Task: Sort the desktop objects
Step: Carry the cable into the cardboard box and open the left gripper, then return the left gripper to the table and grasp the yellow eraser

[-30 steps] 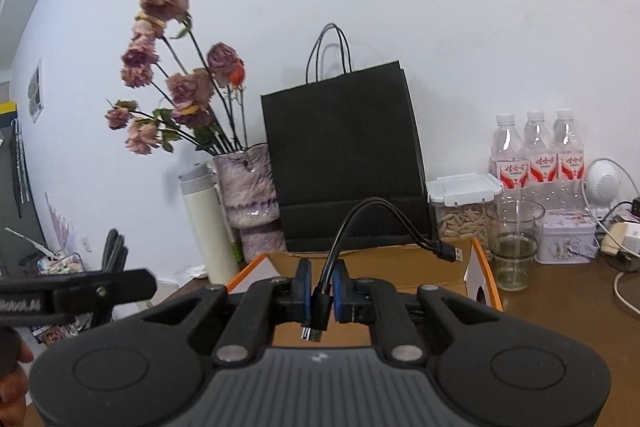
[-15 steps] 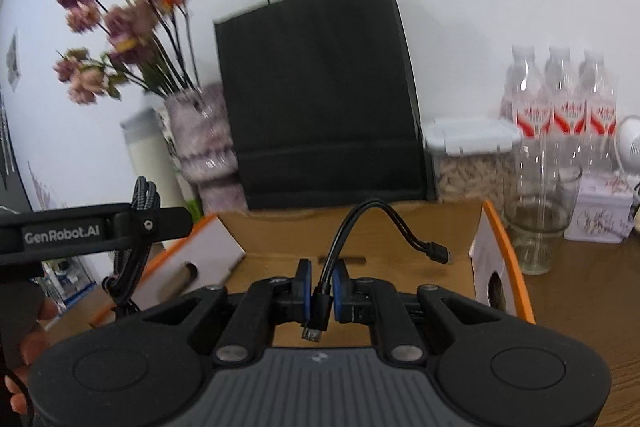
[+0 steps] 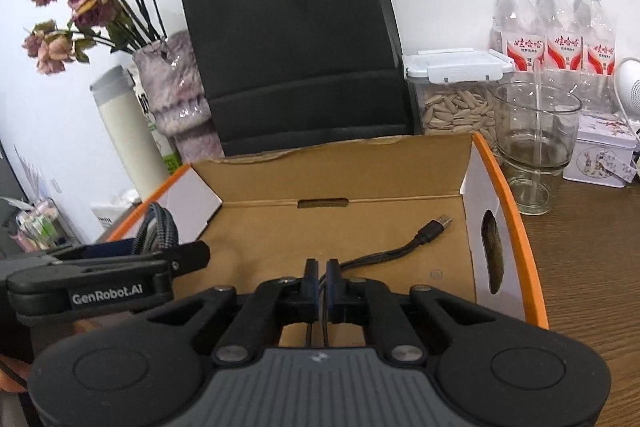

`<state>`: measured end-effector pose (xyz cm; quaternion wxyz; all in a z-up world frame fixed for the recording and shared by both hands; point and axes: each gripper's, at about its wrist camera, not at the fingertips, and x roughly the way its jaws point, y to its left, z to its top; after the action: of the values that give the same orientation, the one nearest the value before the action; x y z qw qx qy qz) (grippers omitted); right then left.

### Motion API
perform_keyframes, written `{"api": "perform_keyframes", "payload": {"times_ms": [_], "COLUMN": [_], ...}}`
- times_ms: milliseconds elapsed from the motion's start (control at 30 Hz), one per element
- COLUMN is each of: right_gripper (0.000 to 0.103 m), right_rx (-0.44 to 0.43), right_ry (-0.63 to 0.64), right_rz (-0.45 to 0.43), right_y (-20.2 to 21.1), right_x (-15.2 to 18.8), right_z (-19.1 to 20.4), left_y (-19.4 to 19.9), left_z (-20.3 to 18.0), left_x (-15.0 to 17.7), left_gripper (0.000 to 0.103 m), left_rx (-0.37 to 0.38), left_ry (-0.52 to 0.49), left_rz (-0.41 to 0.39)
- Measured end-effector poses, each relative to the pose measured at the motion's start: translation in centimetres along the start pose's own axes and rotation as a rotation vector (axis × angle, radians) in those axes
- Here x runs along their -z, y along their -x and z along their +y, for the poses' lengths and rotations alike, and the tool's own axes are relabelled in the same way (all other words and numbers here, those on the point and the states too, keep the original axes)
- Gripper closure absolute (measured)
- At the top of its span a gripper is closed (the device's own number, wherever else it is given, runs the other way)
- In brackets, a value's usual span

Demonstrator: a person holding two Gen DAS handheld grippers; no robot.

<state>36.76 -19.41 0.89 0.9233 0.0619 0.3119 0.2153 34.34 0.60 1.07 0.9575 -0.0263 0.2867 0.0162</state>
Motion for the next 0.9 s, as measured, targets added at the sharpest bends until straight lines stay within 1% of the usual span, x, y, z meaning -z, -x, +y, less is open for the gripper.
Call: {"api": "perform_keyframes", "payload": {"times_ms": [67, 100, 133, 167, 200, 233, 267, 333, 400, 567, 600, 900], "right_gripper": [0.095, 0.091, 0.088, 0.083, 0.066, 0.047, 0.043, 0.022, 0.011, 0.004, 0.000, 0.000], "right_rx": [0.000, 0.002, 0.007, 0.013, 0.010, 0.008, 0.014, 0.033, 0.032, 0.045, 0.048, 0.054], "right_ry": [0.011, 0.014, 0.021, 0.028, 0.031, 0.032, 0.035, 0.052, 0.059, 0.083, 0.088, 0.135], "right_rz": [0.009, 0.012, 0.017, 0.021, 0.023, 0.026, 0.024, 0.014, 0.000, -0.031, -0.035, -0.053], "right_y": [0.1, 0.1, 0.2, 0.3, 0.4, 0.5, 0.7, 1.2, 1.9, 3.6, 3.8, 6.3], "right_x": [0.0, 0.0, 0.0, 0.1, 0.1, 0.1, 0.0, -0.2, -0.4, -0.9, -0.9, 0.2], "right_z": [0.2, 0.3, 0.3, 0.4, 0.5, 0.5, 0.6, 0.8, 0.9, 1.4, 1.5, 2.2], "left_y": [0.1, 0.2, 0.4, 0.7, 0.9, 1.2, 1.4, 1.9, 2.4, 3.8, 4.1, 7.1], "left_z": [0.0, 0.0, 0.0, 0.1, 0.1, 0.1, 0.0, 0.1, 0.1, 0.4, 0.6, 2.4], "left_x": [0.0, -0.1, -0.1, -0.2, -0.3, -0.4, -0.6, -0.7, -0.9, -1.0, -1.0, -0.7], "left_gripper": [0.016, 0.012, 0.002, 0.000, 0.000, 0.000, 0.000, 0.000, 0.000, 0.000, 0.000, 0.000], "left_rx": [-0.007, -0.014, -0.020, -0.018, -0.017, -0.017, -0.028, -0.042, -0.039, -0.028, -0.028, -0.019], "left_ry": [-0.003, -0.006, -0.007, -0.006, -0.003, -0.003, -0.002, -0.002, 0.005, 0.007, 0.008, 0.018], "left_rz": [0.003, 0.000, -0.002, -0.014, -0.025, -0.028, -0.033, -0.046, -0.052, -0.078, -0.081, -0.094]}}
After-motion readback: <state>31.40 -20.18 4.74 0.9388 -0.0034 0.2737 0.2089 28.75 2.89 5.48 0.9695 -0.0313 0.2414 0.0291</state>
